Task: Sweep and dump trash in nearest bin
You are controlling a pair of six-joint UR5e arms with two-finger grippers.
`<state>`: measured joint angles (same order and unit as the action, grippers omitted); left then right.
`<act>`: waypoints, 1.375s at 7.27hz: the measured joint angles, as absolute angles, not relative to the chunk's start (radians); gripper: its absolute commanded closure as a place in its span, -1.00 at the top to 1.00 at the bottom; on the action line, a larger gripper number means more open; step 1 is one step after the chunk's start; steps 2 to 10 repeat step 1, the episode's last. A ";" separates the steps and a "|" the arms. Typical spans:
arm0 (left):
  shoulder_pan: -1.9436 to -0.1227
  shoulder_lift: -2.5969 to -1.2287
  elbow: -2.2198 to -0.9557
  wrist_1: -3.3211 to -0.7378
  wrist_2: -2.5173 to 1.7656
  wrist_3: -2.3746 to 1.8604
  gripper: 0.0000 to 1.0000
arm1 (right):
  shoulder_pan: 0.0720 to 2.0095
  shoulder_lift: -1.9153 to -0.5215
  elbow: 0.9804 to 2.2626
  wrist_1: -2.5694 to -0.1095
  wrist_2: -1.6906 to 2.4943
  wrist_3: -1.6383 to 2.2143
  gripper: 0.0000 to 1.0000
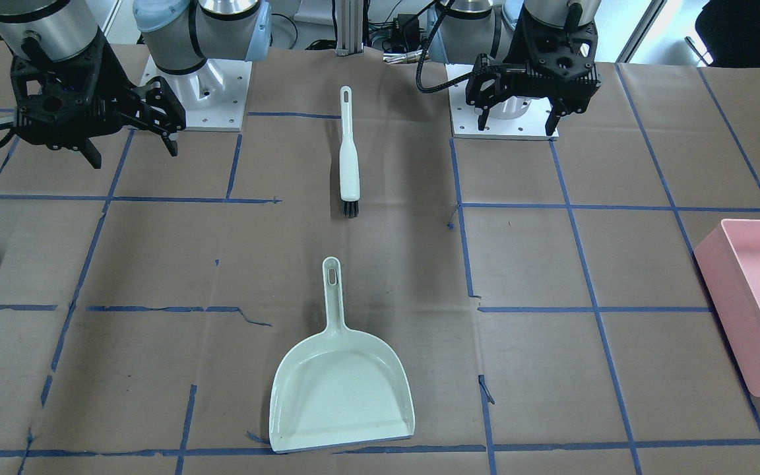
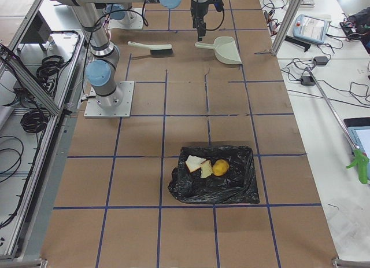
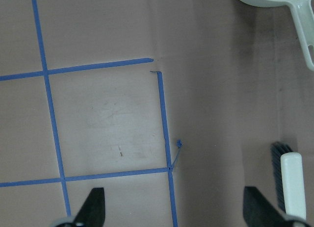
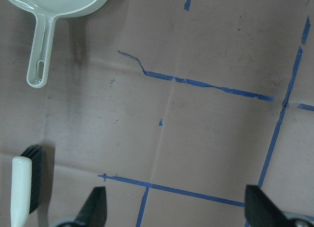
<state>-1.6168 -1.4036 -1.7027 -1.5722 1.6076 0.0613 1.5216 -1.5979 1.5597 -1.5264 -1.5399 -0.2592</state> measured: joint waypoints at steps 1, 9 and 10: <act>-1.617 -1.404 -1.703 -1.572 1.608 0.061 0.99 | 1.522 -1.598 1.560 -1.526 -1.540 -0.259 1.00; -1.617 -1.404 -1.703 -1.572 1.608 0.061 0.99 | 1.522 -1.598 1.560 -1.526 -1.540 -0.259 1.00; -1.617 -1.404 -1.703 -1.572 1.608 0.061 0.99 | 1.522 -1.598 1.560 -1.526 -1.540 -0.259 1.00</act>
